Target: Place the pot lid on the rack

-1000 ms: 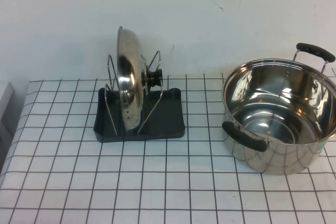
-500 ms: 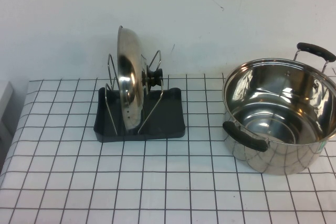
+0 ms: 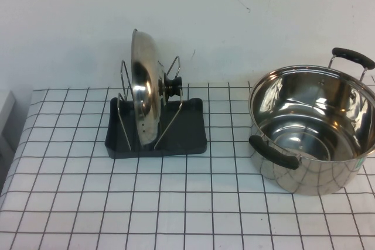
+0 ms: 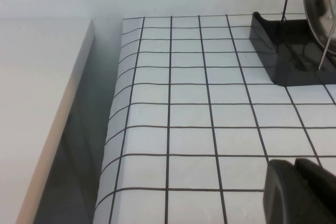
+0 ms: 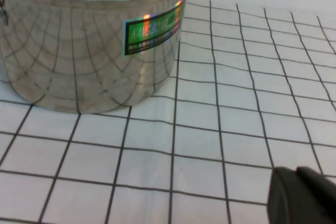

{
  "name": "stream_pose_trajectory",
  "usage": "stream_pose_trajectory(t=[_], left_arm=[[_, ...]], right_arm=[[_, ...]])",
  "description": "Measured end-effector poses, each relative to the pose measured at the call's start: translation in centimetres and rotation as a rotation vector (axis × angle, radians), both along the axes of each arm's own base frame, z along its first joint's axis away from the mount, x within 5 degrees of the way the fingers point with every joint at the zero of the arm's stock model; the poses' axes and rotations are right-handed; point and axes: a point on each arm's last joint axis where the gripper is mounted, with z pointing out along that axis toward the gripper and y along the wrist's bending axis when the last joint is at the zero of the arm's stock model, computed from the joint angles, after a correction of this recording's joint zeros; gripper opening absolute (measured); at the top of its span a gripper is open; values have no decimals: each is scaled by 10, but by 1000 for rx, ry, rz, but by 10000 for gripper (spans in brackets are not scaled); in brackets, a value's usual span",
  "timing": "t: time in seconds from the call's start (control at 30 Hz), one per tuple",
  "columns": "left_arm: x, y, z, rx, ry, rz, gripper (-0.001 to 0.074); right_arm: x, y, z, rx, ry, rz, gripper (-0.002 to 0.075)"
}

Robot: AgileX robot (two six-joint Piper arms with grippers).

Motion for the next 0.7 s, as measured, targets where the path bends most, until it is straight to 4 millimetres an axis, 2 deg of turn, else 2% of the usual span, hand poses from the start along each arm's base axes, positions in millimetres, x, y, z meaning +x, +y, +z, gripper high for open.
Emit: stream_pose_trajectory(t=[0.27,0.7], left_arm=[[0,0,0,0,0,0,-2],[0,0,0,0,0,0,-2]], right_arm=[[0,-3,0,93,-10,-66,-2],[0,-5,0,37,-9,-72,-2]])
